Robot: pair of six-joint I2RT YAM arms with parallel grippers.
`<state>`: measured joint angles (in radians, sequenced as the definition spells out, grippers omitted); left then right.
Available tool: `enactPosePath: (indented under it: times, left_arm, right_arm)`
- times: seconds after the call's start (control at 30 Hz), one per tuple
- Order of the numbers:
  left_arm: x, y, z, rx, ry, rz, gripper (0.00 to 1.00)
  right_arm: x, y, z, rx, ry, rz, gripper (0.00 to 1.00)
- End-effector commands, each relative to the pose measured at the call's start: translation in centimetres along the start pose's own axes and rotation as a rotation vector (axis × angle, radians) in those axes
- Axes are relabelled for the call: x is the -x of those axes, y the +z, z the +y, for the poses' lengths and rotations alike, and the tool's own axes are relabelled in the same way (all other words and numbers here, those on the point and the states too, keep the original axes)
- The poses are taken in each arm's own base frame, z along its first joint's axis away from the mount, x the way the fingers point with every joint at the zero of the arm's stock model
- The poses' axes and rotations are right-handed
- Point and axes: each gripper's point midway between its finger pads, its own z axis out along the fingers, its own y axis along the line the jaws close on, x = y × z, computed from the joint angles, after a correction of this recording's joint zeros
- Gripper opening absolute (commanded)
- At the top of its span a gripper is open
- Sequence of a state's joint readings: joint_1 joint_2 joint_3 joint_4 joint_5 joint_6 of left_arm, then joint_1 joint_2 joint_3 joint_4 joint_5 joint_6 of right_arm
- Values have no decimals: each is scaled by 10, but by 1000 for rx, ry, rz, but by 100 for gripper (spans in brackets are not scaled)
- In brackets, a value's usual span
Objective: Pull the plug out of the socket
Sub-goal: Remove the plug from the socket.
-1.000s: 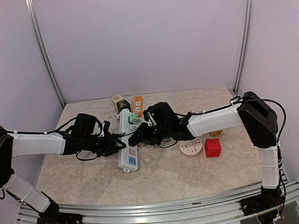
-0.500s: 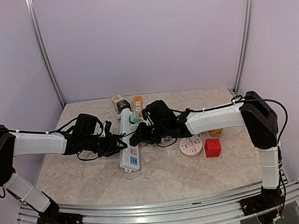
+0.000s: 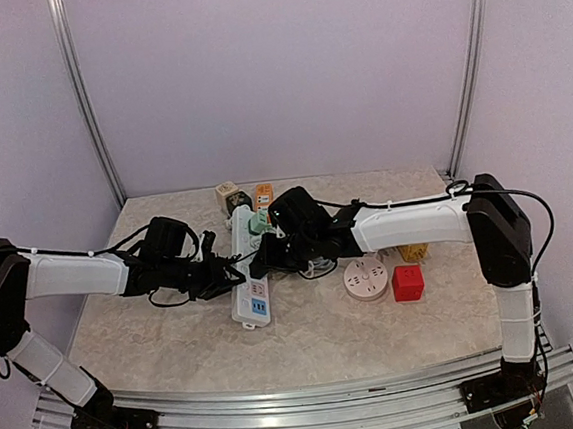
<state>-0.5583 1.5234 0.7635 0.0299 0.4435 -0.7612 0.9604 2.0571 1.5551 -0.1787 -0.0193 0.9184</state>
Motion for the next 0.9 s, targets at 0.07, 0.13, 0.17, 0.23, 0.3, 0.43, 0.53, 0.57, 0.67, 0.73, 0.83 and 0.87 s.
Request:
enactPosePath:
  times: [0.07,0.13,0.17,0.23,0.3,0.43,0.53,0.57,0.67,0.73,0.83,0.87]
  left_arm:
    - [19,-4,-30,-86,118,-51,0]
    - [18,-4,-30,-86,118,-49,0]
    - [19,-4,-30,-86,119,-51,0]
    - [19,-3,-30,-85,119,-50,0]
    - [19,-3,-30,-86,117,-50,0]
    - [18,-2,-29,-87,116,-46,0]
    - [19,-2,-29,-83,116,-48,0]
    - [18,-2,-28,-82,117,-47,0]
    - [19,-3,-29,-82,118,-49,0]
    - [19,-3,-29,-82,118,-49,0]
    - [19,-3,-29,-82,117,-49,0]
    - [18,-3,-29,-83,118,-48,0]
  right_arm:
    - [25,-15,0,7,-23,-67,0]
    - [24,-17,2,53,4,-47,0]
    - [26,-19,2,75,18,-47,0]
    - [25,-21,-1,104,38,-35,0]
    - [28,-24,-2,103,38,-39,0]
    - [29,-25,-7,96,49,-39,0]
    - [28,-25,-9,118,73,-33,0]
    - [28,-25,-9,126,81,-32,0]
    - [25,-24,-12,137,98,-22,0]
    - [25,-25,-13,134,100,-25,0]
    - [25,-25,-16,119,100,-32,0]
    - [26,-26,-17,113,98,-37,0]
